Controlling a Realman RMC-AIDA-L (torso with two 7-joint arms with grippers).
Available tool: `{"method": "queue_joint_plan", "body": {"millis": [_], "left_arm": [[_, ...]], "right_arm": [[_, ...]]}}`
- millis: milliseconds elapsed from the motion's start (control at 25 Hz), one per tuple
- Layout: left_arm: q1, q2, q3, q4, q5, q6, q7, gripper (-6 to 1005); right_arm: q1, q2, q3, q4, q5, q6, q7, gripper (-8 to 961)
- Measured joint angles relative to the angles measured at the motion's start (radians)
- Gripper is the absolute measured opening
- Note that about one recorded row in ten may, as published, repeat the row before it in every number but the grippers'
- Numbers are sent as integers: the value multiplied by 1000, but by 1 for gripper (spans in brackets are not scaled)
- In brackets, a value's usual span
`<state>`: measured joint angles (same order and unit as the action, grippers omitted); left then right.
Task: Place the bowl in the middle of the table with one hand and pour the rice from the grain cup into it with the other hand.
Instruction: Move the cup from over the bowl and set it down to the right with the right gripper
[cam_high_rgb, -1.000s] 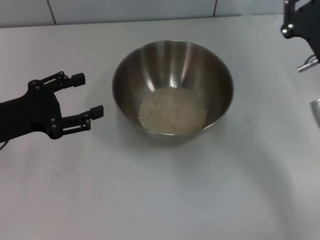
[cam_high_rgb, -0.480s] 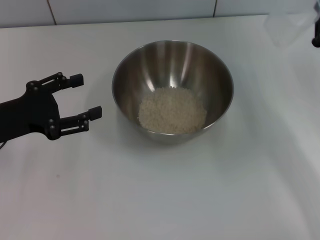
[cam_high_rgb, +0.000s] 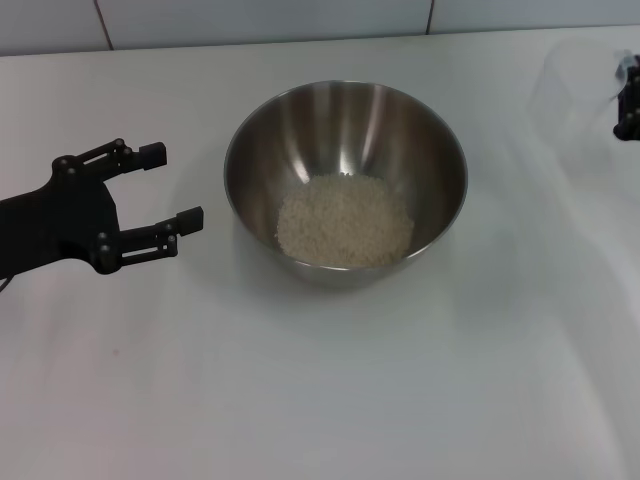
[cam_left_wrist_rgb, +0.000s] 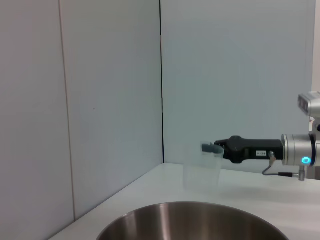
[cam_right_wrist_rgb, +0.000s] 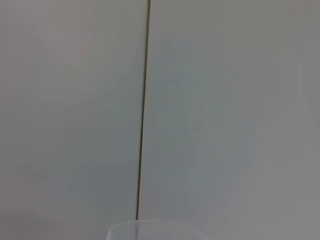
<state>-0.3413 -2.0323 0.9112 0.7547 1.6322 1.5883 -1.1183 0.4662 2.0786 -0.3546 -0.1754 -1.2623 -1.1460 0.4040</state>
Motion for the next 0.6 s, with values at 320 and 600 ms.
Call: {"method": "queue_joint_plan", "body": {"millis": [320,600], "left_arm": [[-1,0,0,0,1,-2,1,838],[-4,-2,0,0,2,-2,2,838]], "right_arm": [[14,2,0,38,0,76,-6,10],[28,2,0,48,0,126,-7,13]]}}
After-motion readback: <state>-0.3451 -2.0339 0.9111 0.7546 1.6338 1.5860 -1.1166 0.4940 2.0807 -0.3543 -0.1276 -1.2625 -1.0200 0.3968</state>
